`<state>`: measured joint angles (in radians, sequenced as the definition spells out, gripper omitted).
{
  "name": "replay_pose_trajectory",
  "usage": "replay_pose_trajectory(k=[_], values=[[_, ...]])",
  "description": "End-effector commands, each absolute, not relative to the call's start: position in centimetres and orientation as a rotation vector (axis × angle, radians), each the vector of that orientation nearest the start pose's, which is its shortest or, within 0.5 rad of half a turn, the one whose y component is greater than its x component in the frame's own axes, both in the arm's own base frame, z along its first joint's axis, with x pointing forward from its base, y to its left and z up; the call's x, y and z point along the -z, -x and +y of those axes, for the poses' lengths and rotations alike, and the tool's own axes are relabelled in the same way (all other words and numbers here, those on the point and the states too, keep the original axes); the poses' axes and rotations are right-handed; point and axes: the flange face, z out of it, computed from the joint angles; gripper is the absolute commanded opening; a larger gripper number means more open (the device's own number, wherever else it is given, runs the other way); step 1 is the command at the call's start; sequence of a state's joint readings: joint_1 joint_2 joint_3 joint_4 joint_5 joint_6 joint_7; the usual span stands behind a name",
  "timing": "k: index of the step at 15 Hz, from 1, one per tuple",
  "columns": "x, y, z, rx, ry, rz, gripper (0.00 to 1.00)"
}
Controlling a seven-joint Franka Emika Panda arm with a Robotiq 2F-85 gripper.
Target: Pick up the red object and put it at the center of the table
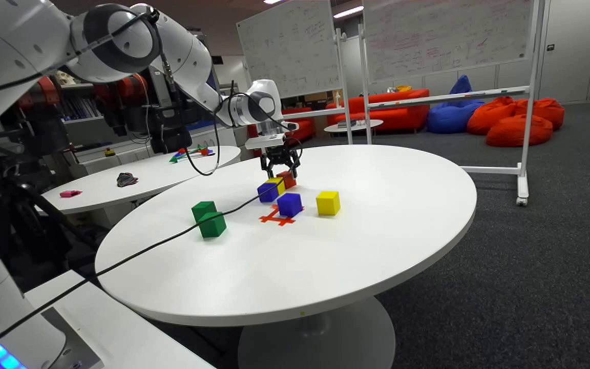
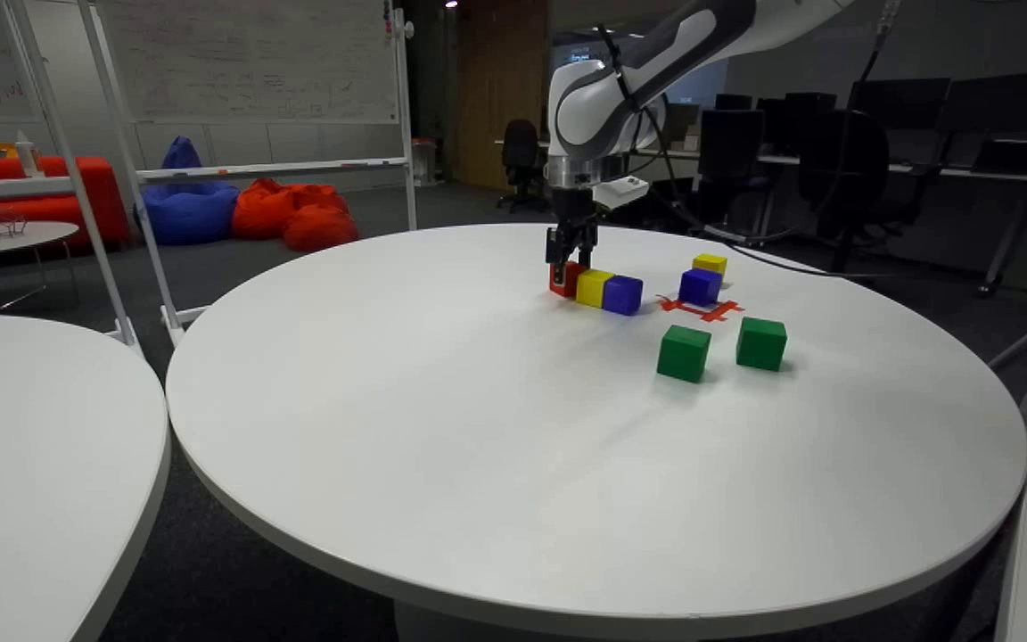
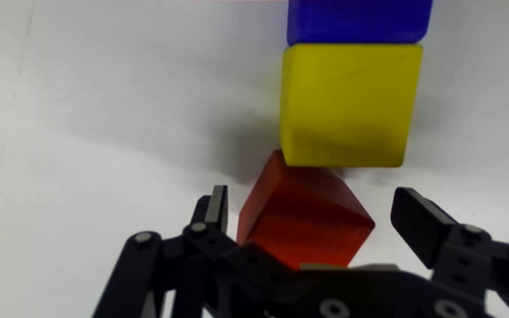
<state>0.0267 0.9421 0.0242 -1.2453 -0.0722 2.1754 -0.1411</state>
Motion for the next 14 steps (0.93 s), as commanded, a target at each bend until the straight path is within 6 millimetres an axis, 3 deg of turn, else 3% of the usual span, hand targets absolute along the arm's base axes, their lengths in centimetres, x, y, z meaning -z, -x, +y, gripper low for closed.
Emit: replay_pose_trajectory(k=[1, 6, 7, 8, 13, 14], values=[[-18.89, -75.16, 3.12, -0.028, 3.164, -0.357, 1.0], [-18.64, -75.19, 3.01, -0.024, 3.17, -0.323, 1.0], [-18.6, -75.18, 3.02, -0.023, 3.17, -0.323, 0.75], [-18.56, -75.16, 3.04, -0.025, 3.17, -0.329, 0.74], [-18.37, -75.1, 3.06, -0.032, 3.172, -0.341, 0.37], [-18.37, -75.09, 3.08, -0.032, 3.172, -0.341, 0.36]])
